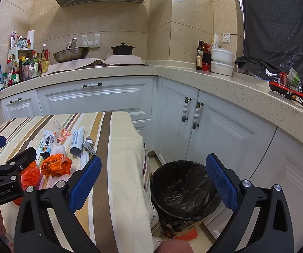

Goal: Collect trash

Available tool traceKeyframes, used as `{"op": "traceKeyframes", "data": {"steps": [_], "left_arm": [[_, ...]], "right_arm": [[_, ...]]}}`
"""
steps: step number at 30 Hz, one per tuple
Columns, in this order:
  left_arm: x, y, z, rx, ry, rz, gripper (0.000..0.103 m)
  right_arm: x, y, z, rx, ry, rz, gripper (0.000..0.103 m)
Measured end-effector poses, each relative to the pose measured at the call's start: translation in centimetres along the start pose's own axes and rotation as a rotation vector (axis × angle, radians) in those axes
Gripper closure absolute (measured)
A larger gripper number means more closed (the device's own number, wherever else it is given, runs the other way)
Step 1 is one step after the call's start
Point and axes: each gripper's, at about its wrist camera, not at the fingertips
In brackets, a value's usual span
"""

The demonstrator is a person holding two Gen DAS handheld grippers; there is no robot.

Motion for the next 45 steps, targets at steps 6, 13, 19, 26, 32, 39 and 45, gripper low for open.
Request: {"op": "traceKeyframes", "data": {"steps": [6, 13, 19, 26, 32, 39, 45], "left_arm": [[0.0, 0.0, 0.0, -0.001, 0.000, 0.000, 0.004], [0.0, 0.0, 0.0, 0.000, 0.000, 0.000, 0.004], [0.0, 0.0, 0.0, -0.002, 0.001, 0.000, 0.004], [0.1, 0.2, 0.1, -0.002, 0.000, 0.002, 0.004], [0.1, 0.2, 0.1, -0.003, 0.002, 0.003, 0.004], [-0.3, 1.1, 0.5, -0.013, -0.014, -0.008, 0.004], [-3.3, 2.1, 0.9, -0.052, -0.048, -0.051, 0.004]], "right_arm": [[0.0, 0.0, 0.0, -0.001, -0.005, 0.005, 0.007], [-0.1, -0.1, -0.1, -0.001, -0.004, 0.005, 0.006], [-0.1, 0.0, -0.1, -0.001, -0.004, 0.005, 0.006], [-0.1, -0.1, -0.1, -0.002, -0.005, 0.005, 0.006], [-0.2, -0.1, -0.1, -0.002, -0.005, 0.006, 0.006], [0.1, 0.4, 0.3, -0.016, -0.032, 0.003, 0.007], [-1.8, 0.9, 1.4, -0.052, -0.107, -0.043, 0.006]]}}
Point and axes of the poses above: each gripper's, at about its wrist camera, not at the fingertips, and z roughly the way its jaws point, x to its right, y to its underside, and after that the axes turned 13 degrees about -x, right-handed
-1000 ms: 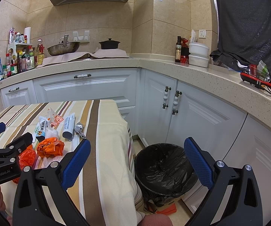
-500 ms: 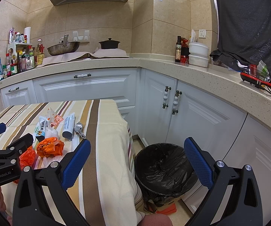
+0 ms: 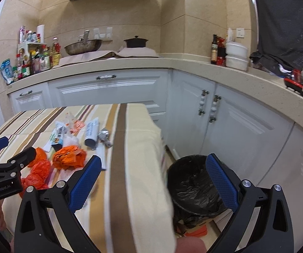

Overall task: Collect trash
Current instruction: 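Grasp the clear plastic bag with the right tool while the left tool grasps the orange bag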

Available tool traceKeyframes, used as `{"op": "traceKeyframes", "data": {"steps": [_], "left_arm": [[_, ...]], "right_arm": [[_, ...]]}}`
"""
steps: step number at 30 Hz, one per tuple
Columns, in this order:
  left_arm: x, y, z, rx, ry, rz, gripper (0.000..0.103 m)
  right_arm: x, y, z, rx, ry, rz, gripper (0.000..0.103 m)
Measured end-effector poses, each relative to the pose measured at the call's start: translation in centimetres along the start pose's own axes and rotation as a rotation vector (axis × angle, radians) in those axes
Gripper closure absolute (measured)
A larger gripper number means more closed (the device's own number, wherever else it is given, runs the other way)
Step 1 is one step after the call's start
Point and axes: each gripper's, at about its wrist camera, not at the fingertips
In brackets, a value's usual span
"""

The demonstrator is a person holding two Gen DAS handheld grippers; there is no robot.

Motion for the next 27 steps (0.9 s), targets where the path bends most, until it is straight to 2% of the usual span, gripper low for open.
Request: {"op": "traceKeyframes", "data": {"steps": [7, 12, 16, 20, 22, 23, 24, 27], "left_arm": [[-3.4, 0.9, 0.1, -0.033, -0.037, -0.046, 0.004], [-4.7, 1.5, 0.4, -0.053, -0.050, -0.043, 0.004], [-5.1, 2.2, 0.8, -0.078, -0.037, -0.045, 0.004], [-5.3, 2.4, 0.8, -0.089, -0.009, -0.052, 0.004], [-5.0, 2.4, 0.7, -0.081, 0.000, -0.050, 0.004], [-4.8, 2.4, 0.6, -0.077, 0.005, -0.044, 0.004], [-4.6, 2.4, 0.6, -0.074, 0.009, -0.039, 0.004], [-3.8, 2.4, 0.6, -0.078, 0.022, -0.022, 0.004]], "right_arm": [[-4.4, 0.5, 2.2, -0.060, -0.104, -0.096, 0.007], [-6.5, 1.2, 3.6, -0.108, -0.178, -0.132, 0.007], [-7.4, 1.4, 4.7, -0.146, -0.224, -0.138, 0.007], [-8.0, 1.6, 5.3, -0.165, -0.232, -0.149, 0.009], [-8.0, 1.6, 5.6, -0.178, -0.239, -0.152, 0.019], [-8.0, 1.7, 5.8, -0.190, -0.257, -0.155, 0.037], [-7.9, 1.8, 6.0, -0.209, -0.274, -0.154, 0.047], [-7.6, 1.8, 6.1, -0.207, -0.282, -0.151, 0.047]]}}
Point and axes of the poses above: each gripper's, at about its wrist camera, not at the fingertips, and z roughly the way its jaws point, x to its right, y to its underside, and after that the axes turned 13 degrees about -x, right-handed
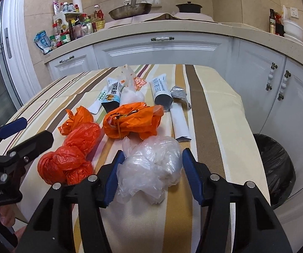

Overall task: Collect trash
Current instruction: 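Grasp the clear plastic bag with the right tool while the left tool grasps the orange bag, then carry both bags over the black bin and open both tools to drop them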

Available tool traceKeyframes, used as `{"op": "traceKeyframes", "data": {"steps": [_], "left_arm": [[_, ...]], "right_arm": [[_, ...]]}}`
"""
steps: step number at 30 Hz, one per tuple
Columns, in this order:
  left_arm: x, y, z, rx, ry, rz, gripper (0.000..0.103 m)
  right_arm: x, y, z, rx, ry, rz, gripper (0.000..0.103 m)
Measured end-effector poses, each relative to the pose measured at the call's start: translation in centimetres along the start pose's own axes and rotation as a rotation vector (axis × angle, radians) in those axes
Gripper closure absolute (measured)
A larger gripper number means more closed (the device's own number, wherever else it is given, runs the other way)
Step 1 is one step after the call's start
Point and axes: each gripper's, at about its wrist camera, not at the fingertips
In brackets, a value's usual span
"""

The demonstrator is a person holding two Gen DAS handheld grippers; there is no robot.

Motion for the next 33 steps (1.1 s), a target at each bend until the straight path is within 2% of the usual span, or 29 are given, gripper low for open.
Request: {"op": "traceKeyframes", "data": {"steps": [7, 10, 13, 18, 20, 28, 33], "left_arm": [[1.6, 0.6, 1.0, -0.027, 0.023, 0.019, 0.006], [2.3, 0.9, 1.2, -0.018, 0.007, 0.036, 0.024], [3.0, 1.2, 1.5, -0.015, -0.003, 0.058, 0.031], [3.5, 1.4, 1.7, -0.030, 0.026, 0.074, 0.050], [3.6, 1.5, 1.7, -0.034, 0.045, 0.084, 0.064], [3.2, 1.5, 1.2, -0.026, 0.053, 0.079, 0.068], [2.8, 1.1, 0.0, 0.007, 0.063, 0.065, 0.068]], "right_arm": [[1.4, 0.8, -1.0, 0.022, 0.021, 0.023, 0.048], [2.3, 1.1, -1.4, 0.032, 0.035, 0.044, 0.048], [3.2, 1.5, -1.7, 0.039, 0.045, 0.065, 0.048], [4.0, 1.8, -2.0, 0.048, 0.055, 0.083, 0.048], [4.1, 1.9, -2.0, 0.051, 0.055, 0.087, 0.048], [4.0, 1.9, -2.4, 0.066, 0.066, 0.083, 0.048], [4.2, 1.8, -3.0, 0.081, 0.078, 0.085, 0.048]]}}
Point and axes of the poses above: each gripper's, at about its wrist camera, not at the fingertips, and z roughly the way its jaws point, x to its right, y to its underside, and after that the axes turned 13 degrees about -x, right-handed
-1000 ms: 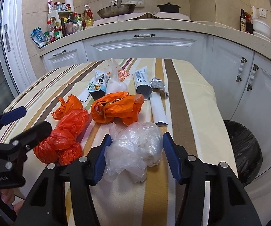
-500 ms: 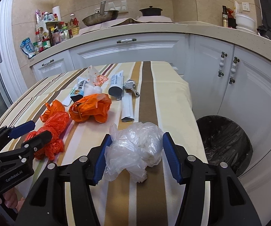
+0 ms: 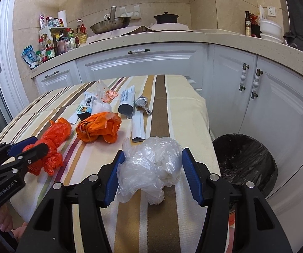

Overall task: Collect trash
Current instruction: 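Carry both bags over the black bin and open both tools to drop them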

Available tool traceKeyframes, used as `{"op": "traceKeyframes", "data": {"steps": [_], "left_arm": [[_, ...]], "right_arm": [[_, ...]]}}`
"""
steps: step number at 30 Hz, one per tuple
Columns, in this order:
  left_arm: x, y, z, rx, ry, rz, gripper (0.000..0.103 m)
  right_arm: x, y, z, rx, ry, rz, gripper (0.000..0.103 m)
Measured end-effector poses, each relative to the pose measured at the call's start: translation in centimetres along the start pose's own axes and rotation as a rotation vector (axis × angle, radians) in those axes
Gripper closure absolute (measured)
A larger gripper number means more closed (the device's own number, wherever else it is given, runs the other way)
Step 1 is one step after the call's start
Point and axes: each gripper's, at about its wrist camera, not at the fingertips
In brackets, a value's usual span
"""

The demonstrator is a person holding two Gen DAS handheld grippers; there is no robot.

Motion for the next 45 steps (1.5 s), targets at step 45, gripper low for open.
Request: {"op": "traceKeyframes", "data": {"steps": [45], "left_arm": [[26.1, -14.2, 13.3, -0.136, 0.249, 0.252, 0.068]], "right_arm": [[21.7, -3.2, 2.9, 0.026, 0.252, 0.246, 0.044]]}}
Point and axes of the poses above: each gripper's, at about its wrist camera, not at the fingertips, and z roughly the way its jaws point, x to its right, y to its underside, and after that the axes turned 13 degrees about -x, right-handed
